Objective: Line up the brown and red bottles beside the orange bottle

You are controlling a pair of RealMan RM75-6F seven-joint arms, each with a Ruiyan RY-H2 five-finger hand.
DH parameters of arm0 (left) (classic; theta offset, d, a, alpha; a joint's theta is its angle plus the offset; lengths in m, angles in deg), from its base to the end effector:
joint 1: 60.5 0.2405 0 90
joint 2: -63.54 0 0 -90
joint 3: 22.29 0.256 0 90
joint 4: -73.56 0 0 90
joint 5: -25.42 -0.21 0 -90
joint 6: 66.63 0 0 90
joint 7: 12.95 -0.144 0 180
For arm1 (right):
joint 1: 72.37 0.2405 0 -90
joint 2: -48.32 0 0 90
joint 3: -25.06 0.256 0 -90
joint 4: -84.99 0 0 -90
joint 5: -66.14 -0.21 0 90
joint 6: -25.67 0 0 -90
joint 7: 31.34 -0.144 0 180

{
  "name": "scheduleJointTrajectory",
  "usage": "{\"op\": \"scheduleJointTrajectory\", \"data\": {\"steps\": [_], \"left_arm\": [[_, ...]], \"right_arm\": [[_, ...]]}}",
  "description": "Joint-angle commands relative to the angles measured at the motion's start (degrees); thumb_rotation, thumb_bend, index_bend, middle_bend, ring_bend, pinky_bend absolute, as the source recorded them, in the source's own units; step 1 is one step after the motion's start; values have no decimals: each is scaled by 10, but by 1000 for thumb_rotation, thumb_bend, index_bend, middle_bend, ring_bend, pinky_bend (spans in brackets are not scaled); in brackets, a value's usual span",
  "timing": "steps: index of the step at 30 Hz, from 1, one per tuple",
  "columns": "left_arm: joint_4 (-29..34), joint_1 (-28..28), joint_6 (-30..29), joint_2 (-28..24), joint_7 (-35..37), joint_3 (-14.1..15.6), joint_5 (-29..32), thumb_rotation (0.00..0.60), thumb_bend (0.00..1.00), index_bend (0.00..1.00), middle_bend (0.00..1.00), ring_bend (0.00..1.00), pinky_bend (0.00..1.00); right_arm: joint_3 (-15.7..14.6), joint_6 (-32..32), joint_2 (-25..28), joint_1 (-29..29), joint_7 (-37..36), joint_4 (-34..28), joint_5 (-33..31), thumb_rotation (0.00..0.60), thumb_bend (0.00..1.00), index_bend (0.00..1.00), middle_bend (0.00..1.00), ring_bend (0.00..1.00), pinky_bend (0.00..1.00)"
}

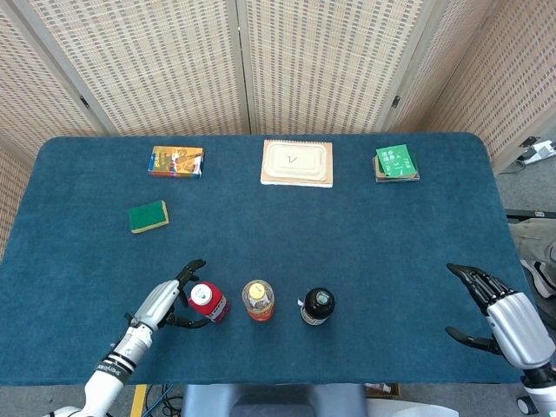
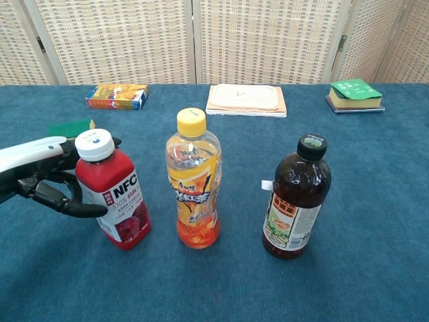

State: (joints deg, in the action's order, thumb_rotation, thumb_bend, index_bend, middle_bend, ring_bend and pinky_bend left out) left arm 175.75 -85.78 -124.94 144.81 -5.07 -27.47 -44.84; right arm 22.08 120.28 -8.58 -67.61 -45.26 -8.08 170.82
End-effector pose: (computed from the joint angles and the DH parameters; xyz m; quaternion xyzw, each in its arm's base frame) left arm -0.1888 0.2450 0.0032 -0.5831 -0.6276 -0.4295 0.2857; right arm -0.2744 -0.1518 0.1845 0.6504 -0.3555 0.4899 0.4589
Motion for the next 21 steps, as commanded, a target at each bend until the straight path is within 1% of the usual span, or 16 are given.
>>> {"op": "scheduleJointTrajectory", "data": {"steps": [1, 7, 12, 16, 21], "left_arm": [[15, 0, 4, -18, -8, 3, 6, 600, 98, 0, 0, 151, 457], [50, 6, 8, -69, -28, 17, 12, 600, 98, 0, 0, 148, 449], [64, 20, -9, -109, -59, 40, -4, 600, 98, 0, 0, 147, 447], [62, 36, -40, -125, -94, 54, -18, 600, 98, 0, 0, 145, 442], [43, 65, -98, -128, -140, 68, -48, 600, 98, 6, 0, 140, 436]], "right_arm": [[1, -1, 0, 0, 0, 0, -2, 600, 0, 89, 190, 176, 365], [3, -8, -1, 2, 2, 2, -12, 600, 0, 89, 191, 177, 365], [3, -29, 1, 4, 13, -3, -28, 600, 0, 89, 193, 176, 365], [6, -55, 5, 6, 38, -12, -55, 600, 0, 106, 197, 176, 365], [13, -87, 8, 8, 85, -27, -96, 600, 0, 144, 207, 177, 365]]}}
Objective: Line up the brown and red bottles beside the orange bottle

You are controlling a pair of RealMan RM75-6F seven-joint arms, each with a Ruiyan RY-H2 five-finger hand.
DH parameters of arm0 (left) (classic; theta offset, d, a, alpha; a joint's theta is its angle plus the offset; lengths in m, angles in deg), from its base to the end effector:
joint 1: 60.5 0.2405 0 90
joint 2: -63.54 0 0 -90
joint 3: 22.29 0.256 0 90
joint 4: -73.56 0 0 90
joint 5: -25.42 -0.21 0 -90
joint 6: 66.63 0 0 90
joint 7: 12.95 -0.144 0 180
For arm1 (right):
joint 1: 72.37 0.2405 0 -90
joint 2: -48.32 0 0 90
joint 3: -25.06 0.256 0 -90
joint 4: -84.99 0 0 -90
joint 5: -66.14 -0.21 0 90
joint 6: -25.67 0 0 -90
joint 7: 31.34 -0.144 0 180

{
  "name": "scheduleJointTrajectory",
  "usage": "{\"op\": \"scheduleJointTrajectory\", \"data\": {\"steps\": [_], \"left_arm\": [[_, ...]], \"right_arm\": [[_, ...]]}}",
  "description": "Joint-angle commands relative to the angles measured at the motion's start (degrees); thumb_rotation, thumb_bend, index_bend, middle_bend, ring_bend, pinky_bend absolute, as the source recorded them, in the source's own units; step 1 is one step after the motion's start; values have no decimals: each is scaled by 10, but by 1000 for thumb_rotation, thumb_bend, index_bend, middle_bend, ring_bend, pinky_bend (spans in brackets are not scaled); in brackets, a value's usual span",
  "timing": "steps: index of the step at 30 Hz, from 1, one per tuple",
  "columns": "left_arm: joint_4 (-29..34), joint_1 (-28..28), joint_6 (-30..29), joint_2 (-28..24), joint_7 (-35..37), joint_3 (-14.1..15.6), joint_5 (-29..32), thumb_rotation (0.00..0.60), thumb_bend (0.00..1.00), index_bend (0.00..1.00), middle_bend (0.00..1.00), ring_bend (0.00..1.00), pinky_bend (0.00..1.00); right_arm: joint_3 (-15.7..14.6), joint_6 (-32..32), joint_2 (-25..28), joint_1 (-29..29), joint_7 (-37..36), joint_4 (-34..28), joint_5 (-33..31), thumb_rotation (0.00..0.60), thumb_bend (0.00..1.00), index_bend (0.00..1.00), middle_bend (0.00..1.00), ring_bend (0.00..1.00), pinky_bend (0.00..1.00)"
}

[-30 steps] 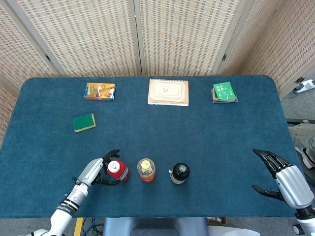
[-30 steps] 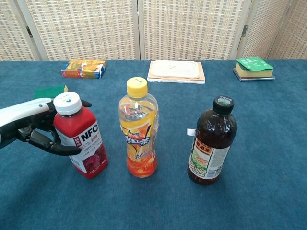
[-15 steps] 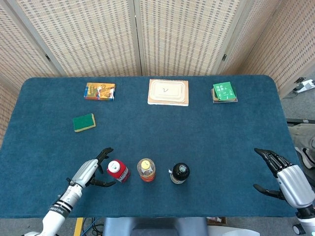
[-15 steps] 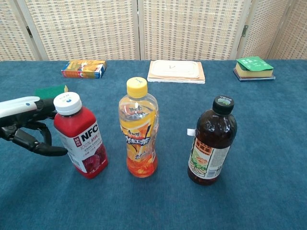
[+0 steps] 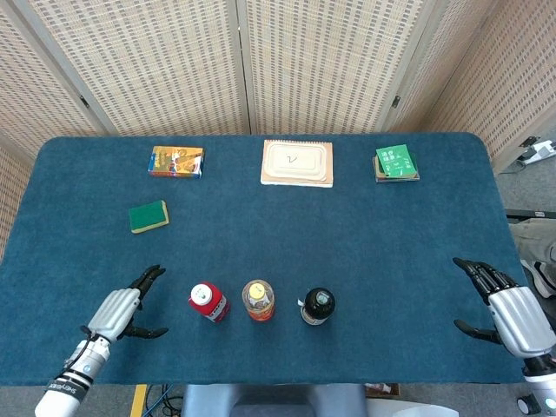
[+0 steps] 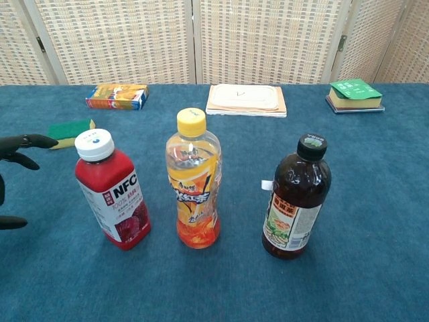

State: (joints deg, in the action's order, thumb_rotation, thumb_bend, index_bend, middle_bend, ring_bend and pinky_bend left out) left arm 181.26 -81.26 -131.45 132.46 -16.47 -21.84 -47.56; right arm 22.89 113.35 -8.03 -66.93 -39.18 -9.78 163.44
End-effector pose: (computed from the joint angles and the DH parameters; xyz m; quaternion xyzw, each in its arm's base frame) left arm -0.2308 0.2185 0.0631 -0.6409 -0.5450 -0.3647 0.3991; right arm -0.2901 -0.1628 0.1802 0.6514 -0.3737 0.4189 0.5104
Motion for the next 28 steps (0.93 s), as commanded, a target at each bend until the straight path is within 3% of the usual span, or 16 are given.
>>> {"op": "scheduleJointTrajectory", "data": {"steps": [1, 7, 13, 28], "left_arm": [[-17, 26, -44, -5, -32, 14, -27, 600, 98, 14, 0, 140, 435], [-57, 65, -123, 9, -48, 18, -68, 600, 98, 111, 8, 138, 431], [-94, 91, -163, 23, -53, 18, -86, 600, 98, 176, 60, 138, 431], [-123, 96, -148, 23, -56, 19, -105, 600, 98, 206, 86, 147, 431]], "right_arm": [[6, -22, 3, 1, 33, -12, -30, 600, 0, 149, 209, 178, 365], [17, -46, 3, 3, 81, -24, -72, 600, 0, 196, 233, 179, 365], [24, -58, -1, 3, 114, -29, -99, 600, 0, 230, 243, 178, 365], [31, -70, 7, 4, 94, -24, -110, 600, 0, 231, 244, 179, 365]]}}
